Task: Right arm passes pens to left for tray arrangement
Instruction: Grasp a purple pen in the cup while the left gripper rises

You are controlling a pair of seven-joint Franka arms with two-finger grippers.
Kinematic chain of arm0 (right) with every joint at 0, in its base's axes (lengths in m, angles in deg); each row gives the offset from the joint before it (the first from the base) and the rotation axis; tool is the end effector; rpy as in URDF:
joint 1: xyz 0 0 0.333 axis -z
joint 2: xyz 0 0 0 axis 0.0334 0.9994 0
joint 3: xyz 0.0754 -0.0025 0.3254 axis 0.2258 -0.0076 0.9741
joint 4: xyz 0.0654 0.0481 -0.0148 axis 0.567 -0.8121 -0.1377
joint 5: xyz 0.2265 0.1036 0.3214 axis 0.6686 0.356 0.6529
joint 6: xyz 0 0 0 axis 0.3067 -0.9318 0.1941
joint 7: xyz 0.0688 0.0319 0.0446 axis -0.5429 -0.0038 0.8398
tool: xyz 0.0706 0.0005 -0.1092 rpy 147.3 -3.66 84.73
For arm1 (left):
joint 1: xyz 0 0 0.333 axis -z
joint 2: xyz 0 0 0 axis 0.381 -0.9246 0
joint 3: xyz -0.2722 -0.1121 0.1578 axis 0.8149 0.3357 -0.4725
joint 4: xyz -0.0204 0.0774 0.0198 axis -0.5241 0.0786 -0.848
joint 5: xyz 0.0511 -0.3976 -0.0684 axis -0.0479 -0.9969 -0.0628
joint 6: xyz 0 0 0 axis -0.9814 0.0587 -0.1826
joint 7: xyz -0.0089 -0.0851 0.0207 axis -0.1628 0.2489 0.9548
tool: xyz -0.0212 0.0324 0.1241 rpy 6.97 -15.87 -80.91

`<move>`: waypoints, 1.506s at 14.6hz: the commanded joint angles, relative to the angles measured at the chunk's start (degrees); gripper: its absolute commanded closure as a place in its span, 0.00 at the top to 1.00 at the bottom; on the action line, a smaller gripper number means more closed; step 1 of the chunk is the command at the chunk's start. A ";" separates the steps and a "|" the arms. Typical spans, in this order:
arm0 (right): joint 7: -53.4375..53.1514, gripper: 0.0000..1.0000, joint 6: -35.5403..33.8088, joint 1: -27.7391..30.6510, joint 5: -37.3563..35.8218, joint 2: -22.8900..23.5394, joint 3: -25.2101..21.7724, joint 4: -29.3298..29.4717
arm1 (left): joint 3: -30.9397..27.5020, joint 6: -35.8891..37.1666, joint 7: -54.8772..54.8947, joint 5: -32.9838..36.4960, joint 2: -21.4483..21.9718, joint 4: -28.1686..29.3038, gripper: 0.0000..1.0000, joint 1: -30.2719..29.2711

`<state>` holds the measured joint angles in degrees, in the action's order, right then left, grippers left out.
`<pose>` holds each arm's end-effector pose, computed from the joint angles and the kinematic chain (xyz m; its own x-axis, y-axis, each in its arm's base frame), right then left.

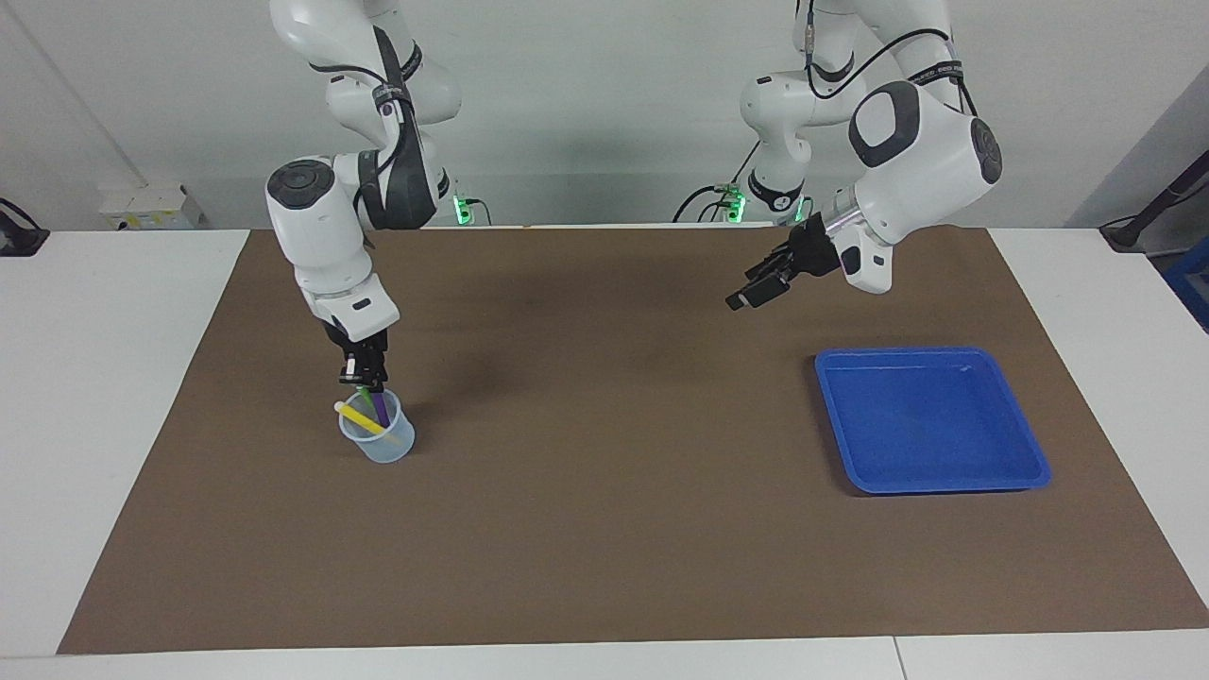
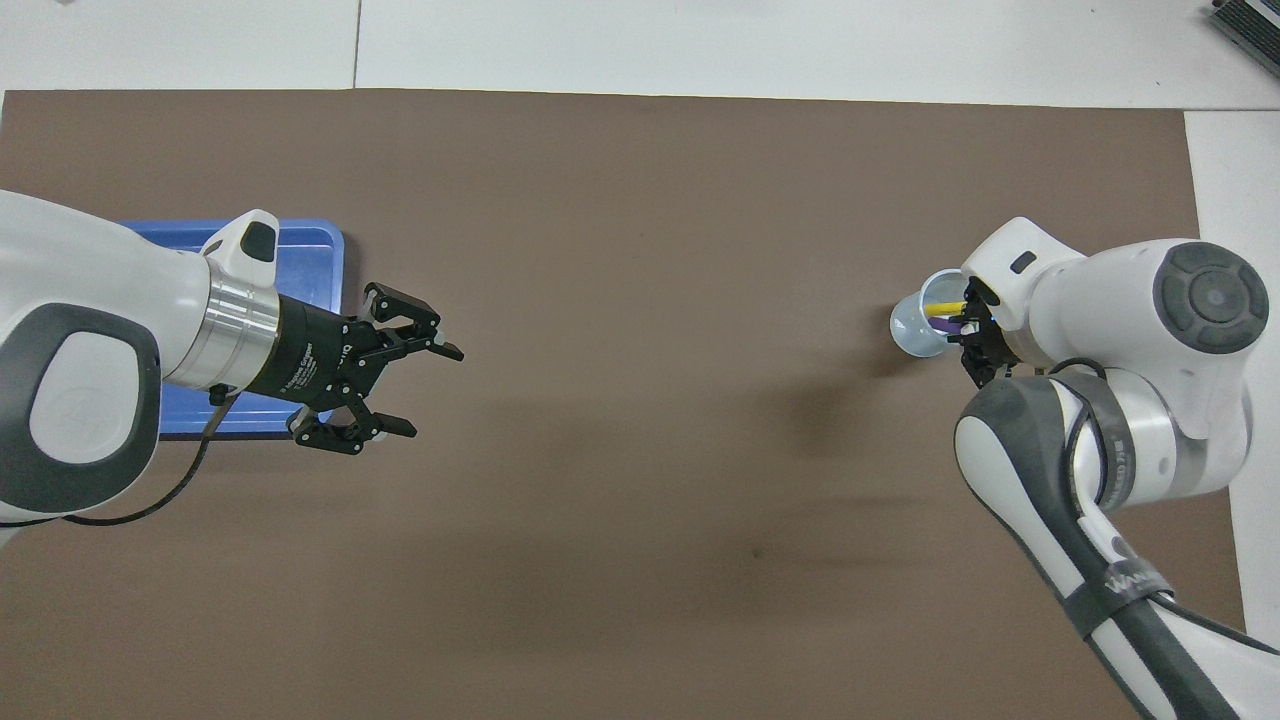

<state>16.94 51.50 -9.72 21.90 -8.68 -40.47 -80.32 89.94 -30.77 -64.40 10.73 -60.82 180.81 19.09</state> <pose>0.5895 0.0483 0.3951 0.0677 0.9973 -0.0276 0.9877 -0.0631 0.1433 0.5318 -0.1835 0.4901 0.6165 0.5821 -0.5302 0.7680 -0.5930 0.2419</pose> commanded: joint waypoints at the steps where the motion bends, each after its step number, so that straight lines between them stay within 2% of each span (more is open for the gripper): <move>1: 1.52 0.17 1.54 0.94 -1.06 -0.07 0.19 -0.78 | -0.63 2.39 -0.37 -0.80 2.01 1.31 0.90 -1.08; 4: 1.52 0.19 1.54 1.12 -1.06 -0.07 0.19 -0.78 | -0.63 3.63 -0.46 -0.71 2.18 1.22 0.94 -1.09; 6: 1.44 0.24 1.54 1.73 -1.06 -0.07 0.19 -0.78 | -0.63 3.72 -0.46 -0.62 2.62 1.31 0.94 -1.17; 9: 1.52 0.25 1.54 1.82 -1.06 -0.07 0.19 -0.78 | -0.63 3.72 -0.72 -0.62 2.62 1.48 0.93 -1.09; 17: 1.52 0.33 1.54 2.26 -1.15 -0.07 0.19 -0.78 | -0.19 -1.46 -3.62 -0.71 2.45 1.66 0.91 0.84; 22: 1.44 0.33 1.54 2.26 -1.06 -0.16 0.10 -1.48 | -0.10 -2.08 -4.42 -0.89 2.19 1.31 0.92 1.81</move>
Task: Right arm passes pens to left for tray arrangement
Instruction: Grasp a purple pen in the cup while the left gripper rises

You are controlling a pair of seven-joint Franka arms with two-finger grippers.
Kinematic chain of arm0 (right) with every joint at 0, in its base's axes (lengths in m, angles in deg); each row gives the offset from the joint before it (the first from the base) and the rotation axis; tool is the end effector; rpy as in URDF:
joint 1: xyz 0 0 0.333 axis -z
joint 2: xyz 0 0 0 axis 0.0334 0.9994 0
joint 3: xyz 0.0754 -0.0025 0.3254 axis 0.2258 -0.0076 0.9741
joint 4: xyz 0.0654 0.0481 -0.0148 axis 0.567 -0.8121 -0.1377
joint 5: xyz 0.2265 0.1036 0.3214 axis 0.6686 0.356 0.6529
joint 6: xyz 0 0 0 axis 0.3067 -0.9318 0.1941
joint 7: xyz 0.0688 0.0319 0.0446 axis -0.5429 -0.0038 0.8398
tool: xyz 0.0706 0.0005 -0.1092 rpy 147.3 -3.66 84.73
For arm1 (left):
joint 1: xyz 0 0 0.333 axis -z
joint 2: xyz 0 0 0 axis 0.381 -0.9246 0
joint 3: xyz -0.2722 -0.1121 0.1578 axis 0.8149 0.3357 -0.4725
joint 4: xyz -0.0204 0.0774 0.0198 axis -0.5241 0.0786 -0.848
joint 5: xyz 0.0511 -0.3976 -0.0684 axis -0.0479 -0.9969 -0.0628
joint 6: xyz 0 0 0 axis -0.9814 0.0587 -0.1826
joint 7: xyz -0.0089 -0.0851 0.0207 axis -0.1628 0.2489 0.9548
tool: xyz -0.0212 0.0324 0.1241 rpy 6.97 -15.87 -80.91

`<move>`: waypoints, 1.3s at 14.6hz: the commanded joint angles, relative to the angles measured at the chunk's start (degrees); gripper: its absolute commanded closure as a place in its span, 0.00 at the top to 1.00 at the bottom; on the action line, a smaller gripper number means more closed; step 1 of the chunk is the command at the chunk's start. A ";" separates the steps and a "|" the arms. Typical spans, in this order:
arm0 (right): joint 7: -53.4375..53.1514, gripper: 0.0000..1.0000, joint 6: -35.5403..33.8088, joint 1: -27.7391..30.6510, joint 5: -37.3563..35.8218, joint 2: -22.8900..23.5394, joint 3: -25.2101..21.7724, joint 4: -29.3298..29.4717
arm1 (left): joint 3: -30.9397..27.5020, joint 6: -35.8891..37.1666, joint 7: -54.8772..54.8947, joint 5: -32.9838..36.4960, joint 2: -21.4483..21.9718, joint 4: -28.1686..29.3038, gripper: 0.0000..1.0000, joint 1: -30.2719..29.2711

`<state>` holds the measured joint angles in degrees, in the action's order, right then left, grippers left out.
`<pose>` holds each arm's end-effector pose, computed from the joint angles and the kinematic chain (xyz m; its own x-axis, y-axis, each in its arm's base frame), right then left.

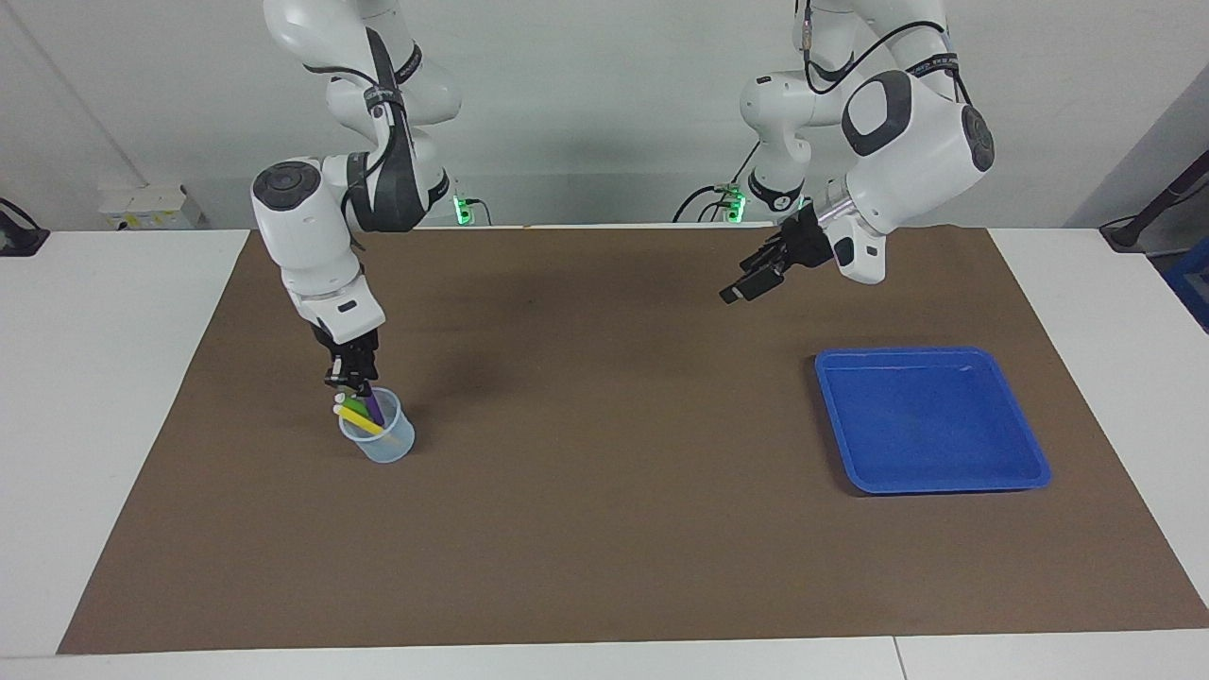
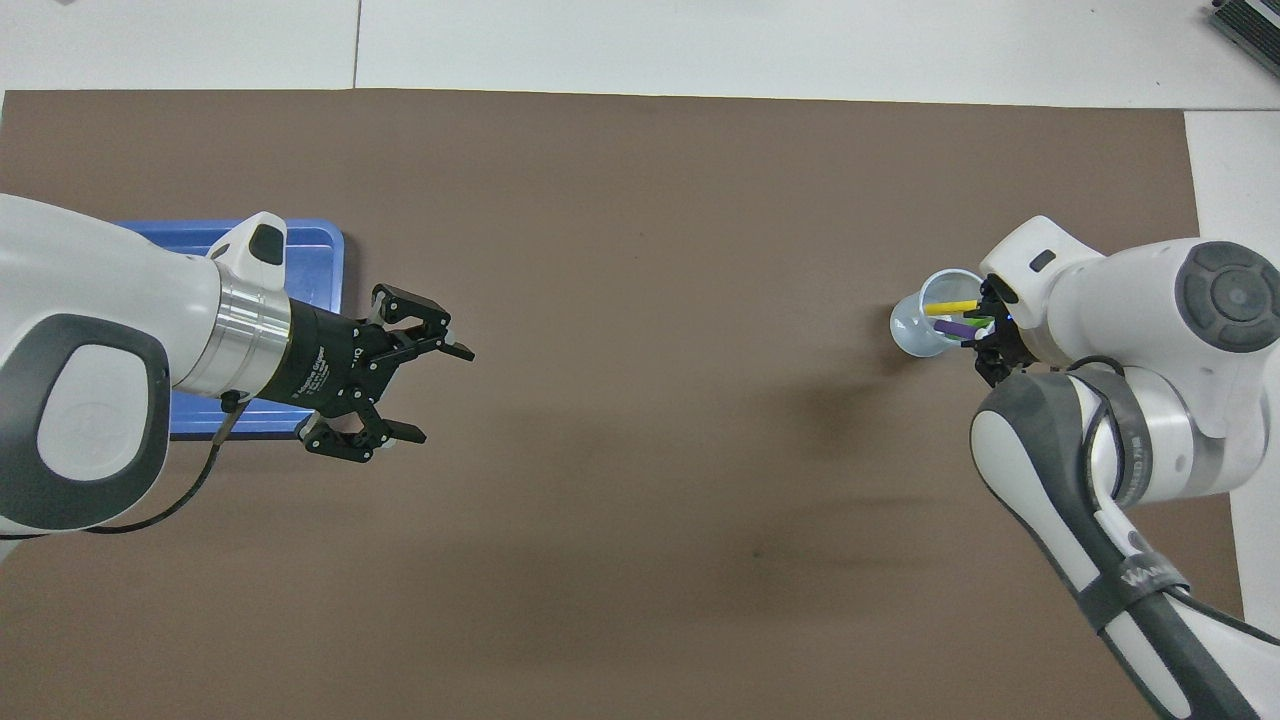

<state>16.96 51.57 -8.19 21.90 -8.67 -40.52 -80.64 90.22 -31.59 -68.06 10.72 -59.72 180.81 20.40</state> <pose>0.5893 0.0319 0.3924 0.0946 0.9951 -0.0284 0.9862 -0.0898 0.1388 0.5255 -0.1978 0.5009 0.5948 0.6079 -0.5259 0.7879 -0.5705 0.2317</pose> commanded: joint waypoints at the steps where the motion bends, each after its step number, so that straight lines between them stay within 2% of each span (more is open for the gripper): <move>1: 1.41 0.33 1.48 0.74 -1.06 -0.26 0.23 -1.25 | -0.30 -1.35 -0.85 -0.87 1.08 1.30 0.92 0.50; 15: 1.41 0.32 1.65 1.17 -1.06 -0.52 0.15 -2.04 | -0.47 -2.67 -0.67 -0.79 1.08 1.65 0.94 -0.11; 17: 1.41 0.24 1.65 1.17 -1.15 -0.52 0.15 -2.04 | -0.47 -2.67 -0.67 -0.79 1.08 1.65 0.94 -0.02; 19: 1.41 0.10 1.65 1.17 -1.15 -0.52 0.15 -2.04 | -0.47 -2.67 -0.67 -0.79 1.08 1.74 0.94 -0.02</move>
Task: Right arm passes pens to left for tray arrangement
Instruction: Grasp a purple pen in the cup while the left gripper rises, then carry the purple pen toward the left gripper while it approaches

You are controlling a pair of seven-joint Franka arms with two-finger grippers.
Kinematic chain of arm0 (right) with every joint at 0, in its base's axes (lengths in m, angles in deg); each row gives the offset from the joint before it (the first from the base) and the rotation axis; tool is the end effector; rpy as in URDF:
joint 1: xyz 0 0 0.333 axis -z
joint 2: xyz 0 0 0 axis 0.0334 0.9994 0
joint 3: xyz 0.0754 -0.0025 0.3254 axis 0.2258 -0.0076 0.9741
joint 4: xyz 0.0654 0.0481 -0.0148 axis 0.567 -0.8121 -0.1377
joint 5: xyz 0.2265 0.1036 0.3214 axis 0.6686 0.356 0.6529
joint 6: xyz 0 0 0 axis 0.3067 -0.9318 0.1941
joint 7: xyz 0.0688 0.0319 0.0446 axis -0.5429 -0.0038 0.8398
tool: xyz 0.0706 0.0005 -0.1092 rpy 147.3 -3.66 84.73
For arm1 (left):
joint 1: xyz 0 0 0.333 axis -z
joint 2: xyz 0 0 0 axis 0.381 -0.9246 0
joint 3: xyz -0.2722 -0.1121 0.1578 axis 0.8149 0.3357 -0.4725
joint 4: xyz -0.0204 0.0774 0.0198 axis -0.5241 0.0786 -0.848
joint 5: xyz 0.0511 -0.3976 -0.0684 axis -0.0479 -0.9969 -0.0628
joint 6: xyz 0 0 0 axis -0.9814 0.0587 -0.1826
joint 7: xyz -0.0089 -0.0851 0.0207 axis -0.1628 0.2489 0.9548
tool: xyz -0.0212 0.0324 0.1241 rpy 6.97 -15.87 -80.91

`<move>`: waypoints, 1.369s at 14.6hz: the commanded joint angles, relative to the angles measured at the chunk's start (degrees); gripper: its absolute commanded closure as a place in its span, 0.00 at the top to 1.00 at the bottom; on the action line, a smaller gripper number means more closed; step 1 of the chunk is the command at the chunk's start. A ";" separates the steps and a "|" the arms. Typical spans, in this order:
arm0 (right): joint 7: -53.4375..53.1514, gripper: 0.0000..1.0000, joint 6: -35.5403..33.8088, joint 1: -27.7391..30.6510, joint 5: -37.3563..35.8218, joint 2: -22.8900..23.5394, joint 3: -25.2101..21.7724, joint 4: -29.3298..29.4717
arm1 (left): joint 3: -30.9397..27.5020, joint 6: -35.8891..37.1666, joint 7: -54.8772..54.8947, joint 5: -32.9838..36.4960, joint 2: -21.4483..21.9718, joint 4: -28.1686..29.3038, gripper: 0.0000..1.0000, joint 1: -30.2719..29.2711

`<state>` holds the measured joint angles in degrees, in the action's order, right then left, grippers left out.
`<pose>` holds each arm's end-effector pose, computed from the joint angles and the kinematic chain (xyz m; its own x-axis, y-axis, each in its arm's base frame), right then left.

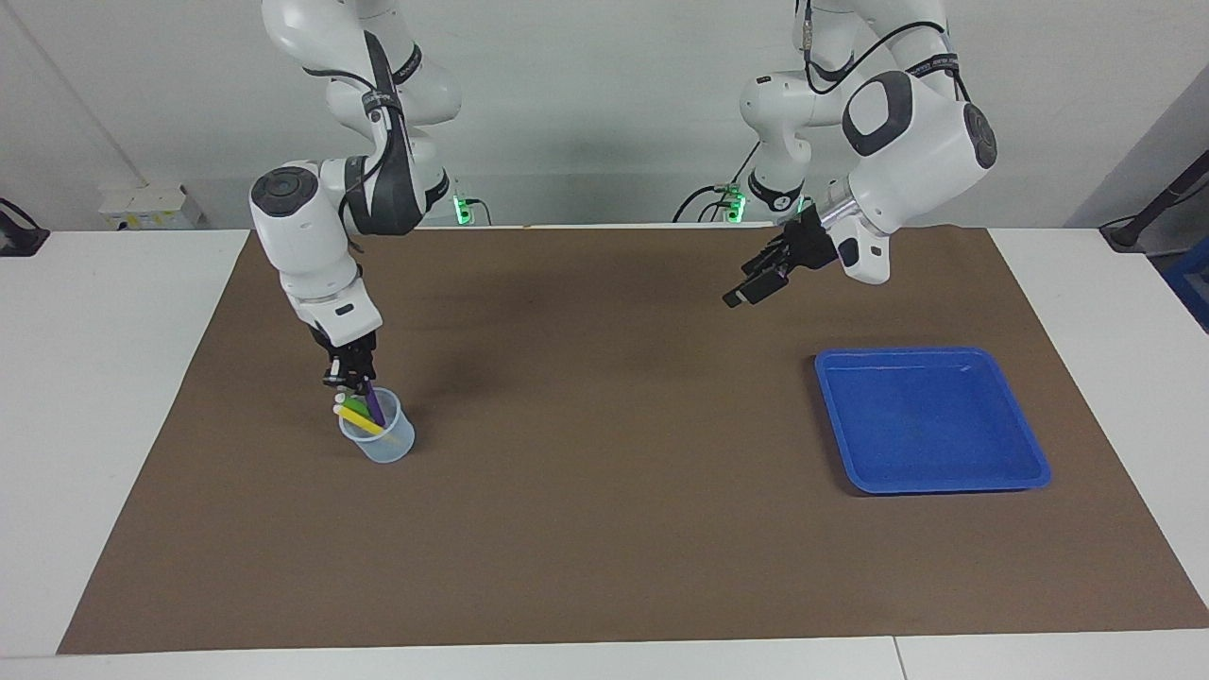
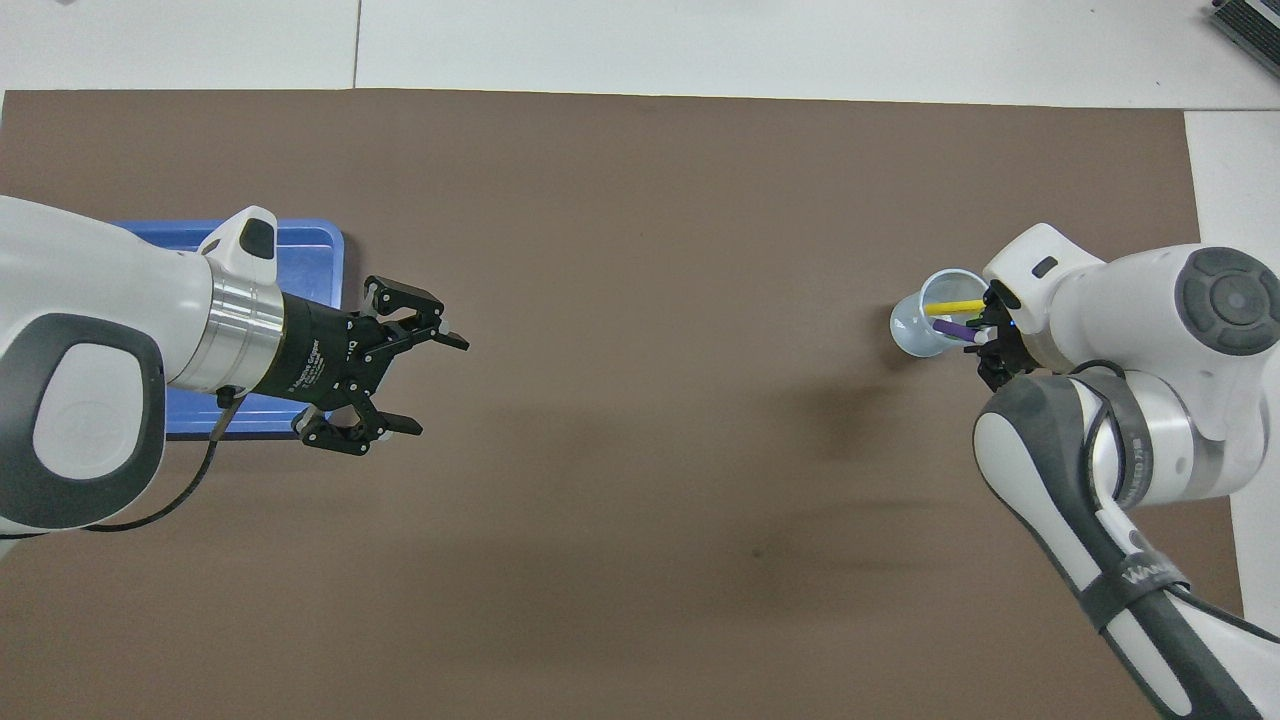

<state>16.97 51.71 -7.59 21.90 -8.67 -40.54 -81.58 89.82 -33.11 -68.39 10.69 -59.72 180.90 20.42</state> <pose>0.5854 0.0253 0.3848 0.1047 0.9940 -0.0305 0.9871 -0.1002 0.1251 0.5302 -0.1932 0.5017 0.5875 0.6237 -0.5155 0.7986 -0.5497 0.2450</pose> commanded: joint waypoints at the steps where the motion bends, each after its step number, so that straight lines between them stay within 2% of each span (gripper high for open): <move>1: 1.41 0.02 1.68 0.57 -1.06 -0.43 0.17 -1.10 | -0.07 -1.15 -0.34 -0.76 1.17 1.74 0.94 -0.05; 8: 1.41 0.00 1.69 0.75 -1.06 -0.61 0.17 -0.31 | -0.07 -0.89 -0.25 -0.67 1.35 2.00 0.94 -0.23; 13: 1.50 0.00 0.28 2.59 -1.06 -1.40 0.08 2.58 | -0.07 -0.98 -0.25 -0.67 1.35 2.00 0.94 -0.14; 16: 1.15 0.00 -2.70 2.60 -1.06 -2.63 0.08 4.34 | -0.07 -0.98 -0.34 -0.67 1.35 2.00 0.94 -0.05; 20: -1.92 0.00 -11.48 2.07 -1.14 -3.33 0.17 9.52 | -0.07 -0.98 -0.43 -0.67 1.43 2.09 0.93 0.30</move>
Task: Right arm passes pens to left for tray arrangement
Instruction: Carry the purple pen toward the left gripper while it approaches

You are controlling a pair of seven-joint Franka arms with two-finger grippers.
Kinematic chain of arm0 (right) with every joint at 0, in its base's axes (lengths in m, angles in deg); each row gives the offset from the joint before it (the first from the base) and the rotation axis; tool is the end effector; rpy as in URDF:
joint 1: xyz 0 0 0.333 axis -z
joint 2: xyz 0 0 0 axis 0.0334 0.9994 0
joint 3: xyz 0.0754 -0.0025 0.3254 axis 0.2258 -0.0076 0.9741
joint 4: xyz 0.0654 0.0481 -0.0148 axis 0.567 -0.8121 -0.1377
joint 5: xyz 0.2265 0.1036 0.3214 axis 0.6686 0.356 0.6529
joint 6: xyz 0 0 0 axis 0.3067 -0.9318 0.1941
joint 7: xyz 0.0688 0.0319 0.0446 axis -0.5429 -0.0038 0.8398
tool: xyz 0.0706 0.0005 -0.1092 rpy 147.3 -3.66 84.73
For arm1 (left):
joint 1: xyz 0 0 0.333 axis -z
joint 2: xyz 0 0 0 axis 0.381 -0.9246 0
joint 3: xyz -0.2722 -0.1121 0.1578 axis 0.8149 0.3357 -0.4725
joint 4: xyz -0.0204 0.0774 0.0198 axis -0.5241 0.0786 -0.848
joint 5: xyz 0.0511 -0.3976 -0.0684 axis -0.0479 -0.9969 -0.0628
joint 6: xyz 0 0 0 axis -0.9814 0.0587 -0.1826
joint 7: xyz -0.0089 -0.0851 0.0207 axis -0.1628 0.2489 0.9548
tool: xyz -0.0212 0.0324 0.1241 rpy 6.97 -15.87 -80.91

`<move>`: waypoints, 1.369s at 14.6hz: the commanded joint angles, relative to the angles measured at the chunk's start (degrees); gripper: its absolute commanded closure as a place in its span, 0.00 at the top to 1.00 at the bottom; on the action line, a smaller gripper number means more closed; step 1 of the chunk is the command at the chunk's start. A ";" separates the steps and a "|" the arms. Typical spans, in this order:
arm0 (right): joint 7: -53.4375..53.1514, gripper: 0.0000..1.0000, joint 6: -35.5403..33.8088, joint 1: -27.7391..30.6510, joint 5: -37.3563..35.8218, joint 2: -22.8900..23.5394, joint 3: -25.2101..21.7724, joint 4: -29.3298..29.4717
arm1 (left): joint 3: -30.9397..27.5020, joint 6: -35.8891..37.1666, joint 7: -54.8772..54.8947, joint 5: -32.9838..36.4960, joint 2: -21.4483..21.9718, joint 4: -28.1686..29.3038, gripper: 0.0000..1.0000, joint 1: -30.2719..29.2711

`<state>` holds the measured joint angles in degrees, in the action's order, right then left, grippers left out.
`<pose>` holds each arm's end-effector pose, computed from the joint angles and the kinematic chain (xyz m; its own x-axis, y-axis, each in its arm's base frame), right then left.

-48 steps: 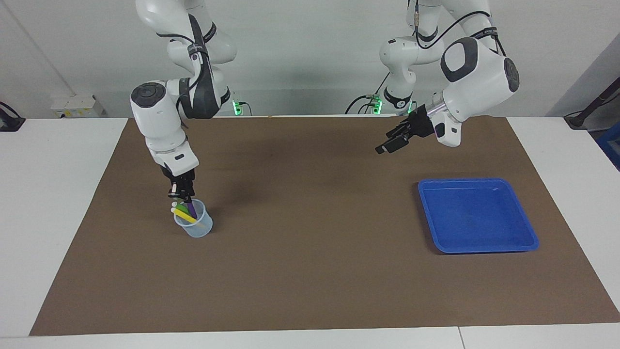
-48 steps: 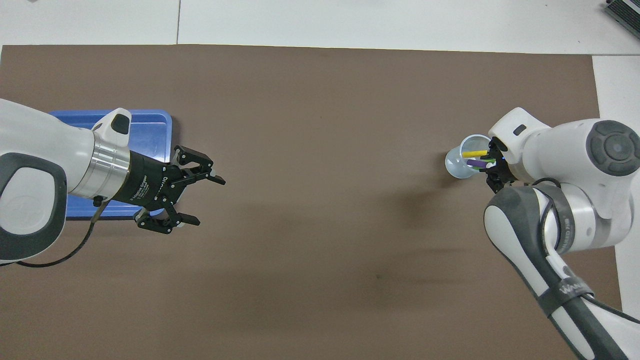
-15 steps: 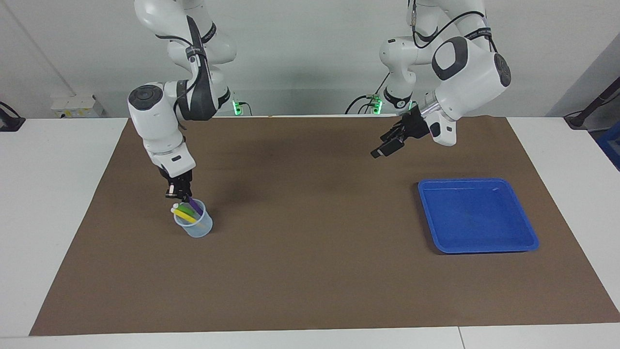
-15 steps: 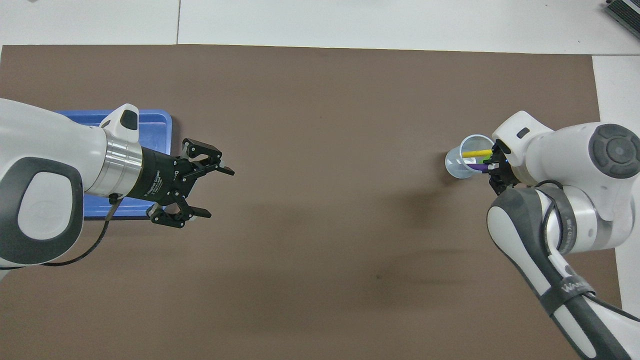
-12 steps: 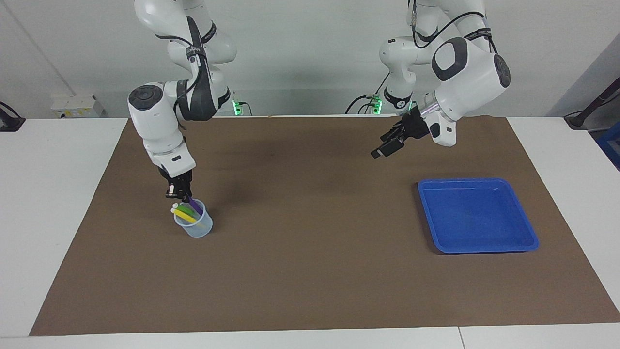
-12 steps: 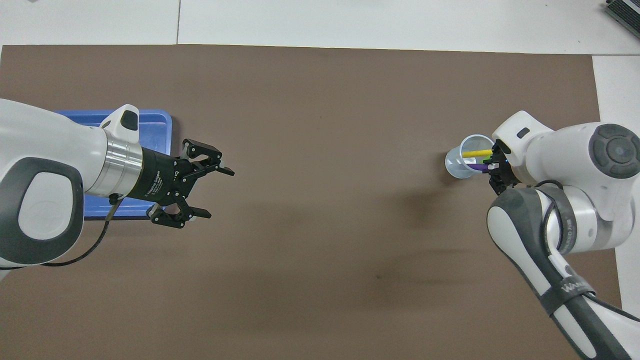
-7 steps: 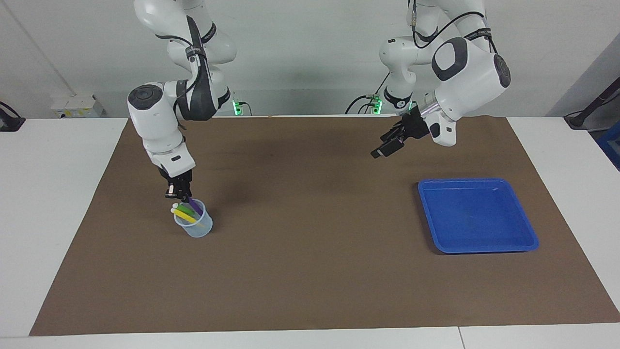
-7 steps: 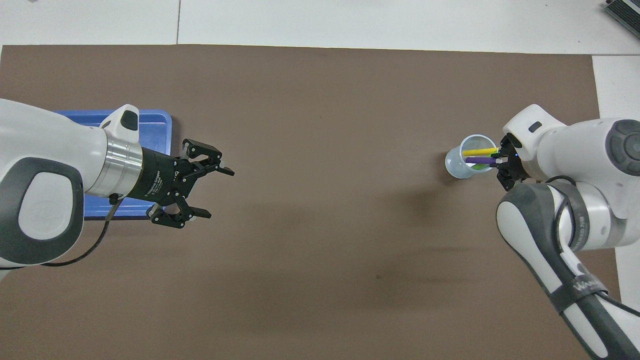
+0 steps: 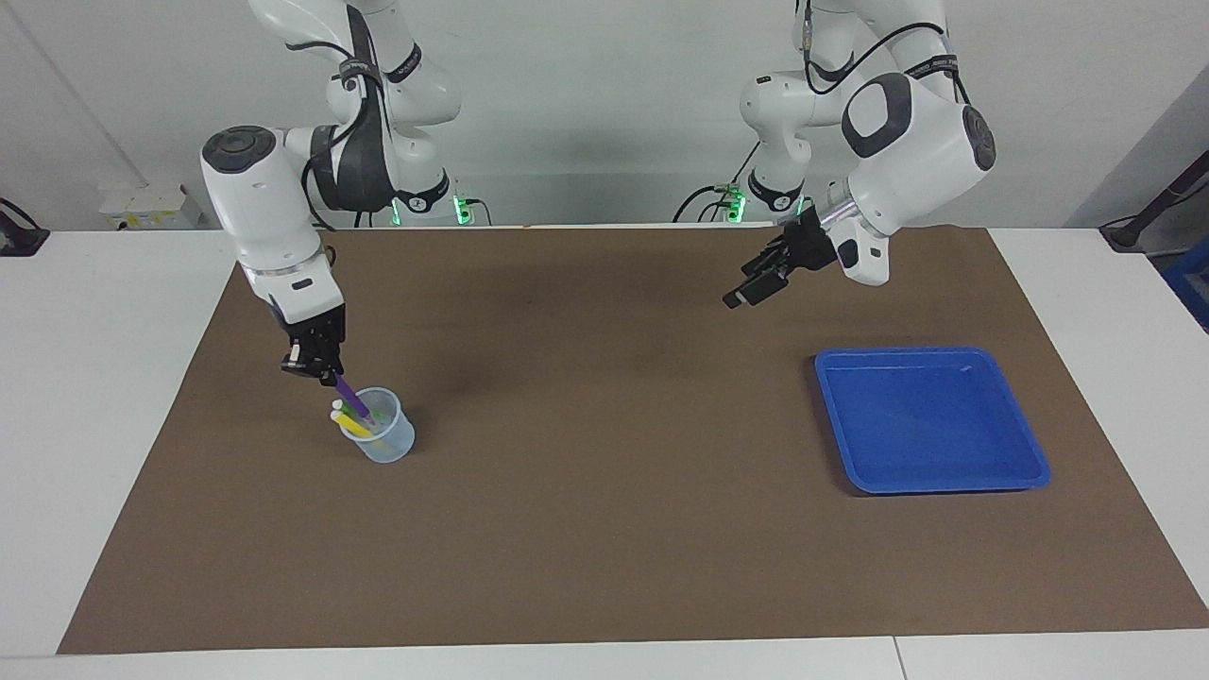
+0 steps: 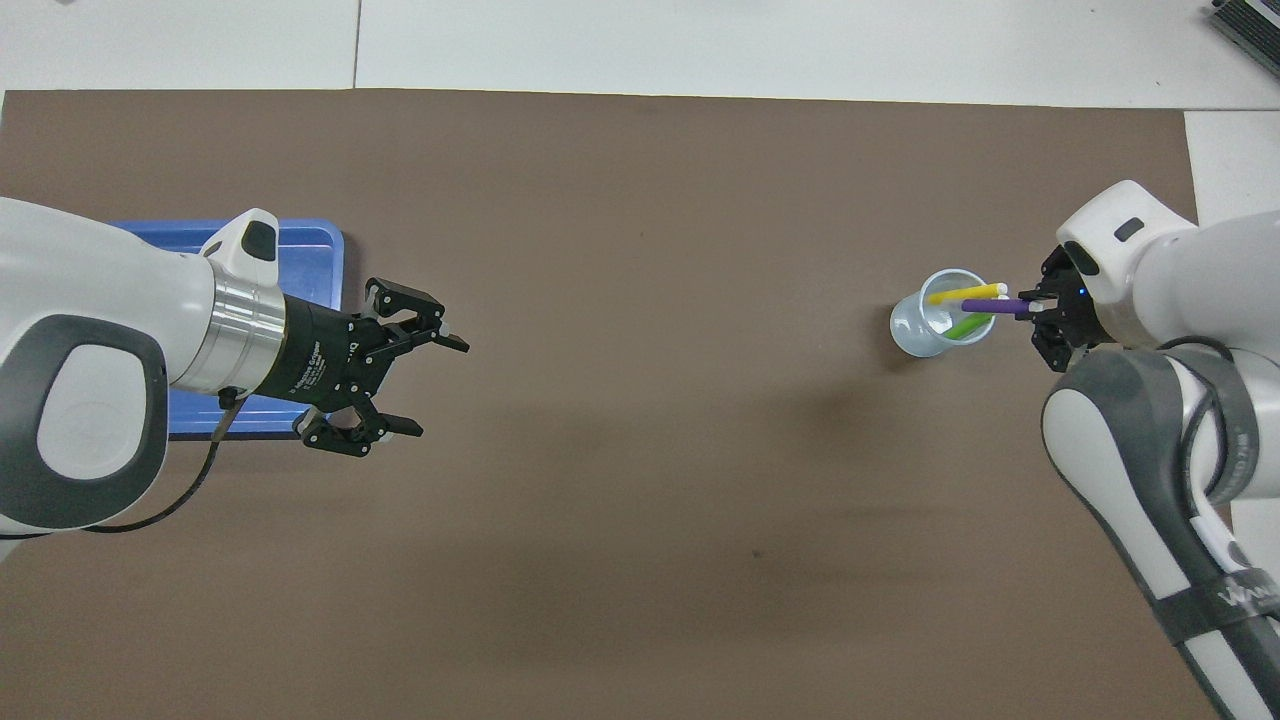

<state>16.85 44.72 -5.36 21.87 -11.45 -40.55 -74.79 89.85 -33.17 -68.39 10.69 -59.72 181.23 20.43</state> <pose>0.5960 0.0013 0.4590 0.1529 0.9879 -0.0246 0.9746 -0.1466 0.1696 0.5293 -0.1933 0.4989 0.5851 0.6244 -0.5175 0.7997 -0.5501 0.2405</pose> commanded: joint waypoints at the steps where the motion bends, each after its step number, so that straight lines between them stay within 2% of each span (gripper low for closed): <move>1: -3.64 0.00 -6.85 -0.34 -1.12 -1.07 0.27 3.62 | -0.10 -0.92 -0.43 -0.67 1.43 1.94 0.94 0.47; 4: -10.13 0.00 -11.87 -1.56 -1.04 -2.66 1.06 6.08 | -0.18 -0.92 -0.08 -0.59 1.61 2.38 0.94 0.73; 6: -18.38 0.00 -16.52 -4.02 -1.04 -2.66 1.06 9.76 | -0.18 -0.92 0.45 -0.41 1.61 2.38 0.94 0.64; 9: -35.06 0.00 -22.42 -8.15 0.02 -1.96 1.41 14.34 | -0.10 -1.88 2.29 1.52 1.61 2.20 0.97 0.82; 12: -54.31 0.00 -22.96 -11.84 0.80 -1.61 1.85 16.36 | 0.08 -2.15 1.34 1.44 1.52 2.03 0.96 0.99; 16: -72.35 0.00 -21.82 -12.38 13.70 -0.99 1.85 16.81 | 0.34 -1.97 -6.29 -1.88 1.43 1.59 0.96 2.40; 18: -77.72 0.00 -21.20 -12.21 18.01 -0.99 1.85 16.81 | 0.34 -2.06 -9.99 -5.58 1.43 1.59 0.96 2.40; 20: -82.73 0.00 -20.85 -12.12 23.02 -0.99 1.85 16.81 | 0.34 -2.06 -10.44 -6.12 1.43 1.59 0.96 2.49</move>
<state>-61.26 23.49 -18.09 40.58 -13.17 -38.86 -59.13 90.67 -34.12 -76.98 6.04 -59.52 181.65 22.20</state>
